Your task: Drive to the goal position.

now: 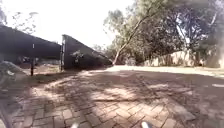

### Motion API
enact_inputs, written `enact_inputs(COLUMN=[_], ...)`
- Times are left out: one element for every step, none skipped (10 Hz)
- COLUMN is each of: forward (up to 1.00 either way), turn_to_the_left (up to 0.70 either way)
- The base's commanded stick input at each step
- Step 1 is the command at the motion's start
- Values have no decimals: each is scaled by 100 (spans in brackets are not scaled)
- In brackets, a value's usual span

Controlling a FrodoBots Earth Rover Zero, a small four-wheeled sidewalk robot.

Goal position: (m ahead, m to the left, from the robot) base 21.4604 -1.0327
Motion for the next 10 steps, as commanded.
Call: enact_inputs(forward=[69,69,69,69,69,69,69,69,69,69], turn_to_the_left=[0,0,0,0,0,0,0,0,0,0])
